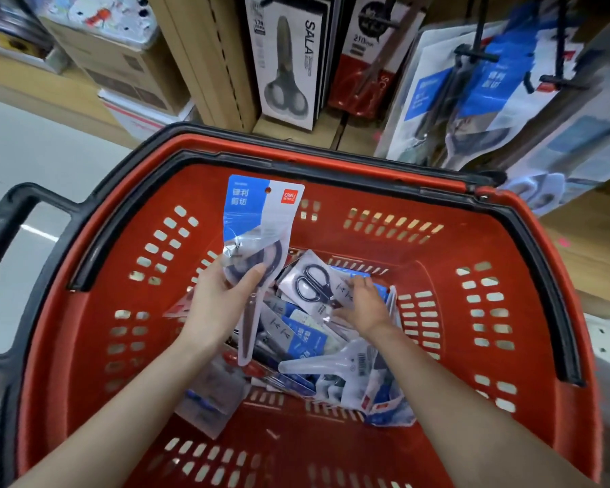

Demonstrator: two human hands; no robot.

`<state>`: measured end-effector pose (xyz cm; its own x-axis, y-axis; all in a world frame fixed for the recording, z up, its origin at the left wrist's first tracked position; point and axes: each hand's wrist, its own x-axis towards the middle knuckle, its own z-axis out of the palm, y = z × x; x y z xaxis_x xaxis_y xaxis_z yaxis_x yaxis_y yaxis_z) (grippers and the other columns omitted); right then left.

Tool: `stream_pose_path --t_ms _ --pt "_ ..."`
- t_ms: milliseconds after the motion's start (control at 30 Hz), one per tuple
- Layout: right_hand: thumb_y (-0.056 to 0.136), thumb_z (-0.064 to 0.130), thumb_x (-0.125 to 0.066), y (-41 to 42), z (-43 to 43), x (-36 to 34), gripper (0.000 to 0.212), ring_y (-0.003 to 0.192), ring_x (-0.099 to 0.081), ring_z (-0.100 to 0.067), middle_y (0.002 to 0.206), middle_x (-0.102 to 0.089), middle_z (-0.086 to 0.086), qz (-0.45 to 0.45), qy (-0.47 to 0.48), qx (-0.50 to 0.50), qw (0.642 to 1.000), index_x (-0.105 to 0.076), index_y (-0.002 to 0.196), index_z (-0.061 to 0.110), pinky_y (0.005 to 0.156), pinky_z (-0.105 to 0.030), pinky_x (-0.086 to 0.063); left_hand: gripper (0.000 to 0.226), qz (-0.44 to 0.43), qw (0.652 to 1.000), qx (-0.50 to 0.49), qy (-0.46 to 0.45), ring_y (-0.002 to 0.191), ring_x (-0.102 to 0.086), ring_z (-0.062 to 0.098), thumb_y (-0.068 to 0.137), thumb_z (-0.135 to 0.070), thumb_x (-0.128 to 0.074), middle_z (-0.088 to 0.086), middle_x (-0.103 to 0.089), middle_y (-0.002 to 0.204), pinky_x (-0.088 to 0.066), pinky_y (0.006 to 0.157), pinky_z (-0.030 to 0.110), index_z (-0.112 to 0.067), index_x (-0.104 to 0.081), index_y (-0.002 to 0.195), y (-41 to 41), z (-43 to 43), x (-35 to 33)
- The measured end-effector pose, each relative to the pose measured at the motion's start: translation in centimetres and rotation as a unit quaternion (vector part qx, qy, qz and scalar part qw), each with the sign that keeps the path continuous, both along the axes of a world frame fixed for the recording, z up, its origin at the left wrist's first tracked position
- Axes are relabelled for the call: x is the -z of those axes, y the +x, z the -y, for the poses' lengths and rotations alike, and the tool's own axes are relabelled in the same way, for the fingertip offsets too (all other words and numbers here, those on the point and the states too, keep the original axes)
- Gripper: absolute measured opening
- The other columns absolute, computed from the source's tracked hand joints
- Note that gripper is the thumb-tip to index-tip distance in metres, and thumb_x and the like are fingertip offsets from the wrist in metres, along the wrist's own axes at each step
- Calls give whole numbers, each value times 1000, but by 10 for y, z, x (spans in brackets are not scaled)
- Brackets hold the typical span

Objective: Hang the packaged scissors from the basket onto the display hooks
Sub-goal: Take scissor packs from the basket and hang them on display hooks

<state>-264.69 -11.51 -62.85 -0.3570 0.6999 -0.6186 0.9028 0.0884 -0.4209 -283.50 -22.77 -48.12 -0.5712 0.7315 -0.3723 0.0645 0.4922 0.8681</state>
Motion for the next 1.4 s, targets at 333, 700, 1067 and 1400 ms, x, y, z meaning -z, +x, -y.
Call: stream_pose_path --t_ms 333,700,1067,1400 --pt "69 26 -82 20 -15 -21 66 104 -56 -23 111 -63 -6 -66 -31 -45 996 -53 125 5 75 -26 -41 13 -30 999 -22 8 85 -62 -1 94 -15 -57 -9 -66 93 -47 71 13 -15 -60 106 10 -4 4" --pt "82 35 -70 14 -5 -115 30 61 -47 -21 68 -60 1 -140 152 -19 978 -44 85 21 60 -33 -36 14 -44 997 -66 23 86 -63 12 95 -23 -54 -3 -68 87 -46 70 22 -13 -64 100 39 8 -1" --pt "85 19 -69 51 15 -194 18 92 -66 -22 99 -70 -4 -374 46 298 877 -62 99 11 83 -38 -54 22 103 989 -69 82 95 -63 6 99 -24 -47 -7 -67 102 -44 71 17 -16 -60 115 78 7 -34" --pt "84 5 -67 76 18 -249 14 79 -65 -16 91 -69 -8 -508 94 434 738 -62 97 3 81 -34 -54 29 239 952 36 185 99 -68 16 85 -4 -63 2 -73 105 -49 90 33 -12 -64 114 121 -1 -81"
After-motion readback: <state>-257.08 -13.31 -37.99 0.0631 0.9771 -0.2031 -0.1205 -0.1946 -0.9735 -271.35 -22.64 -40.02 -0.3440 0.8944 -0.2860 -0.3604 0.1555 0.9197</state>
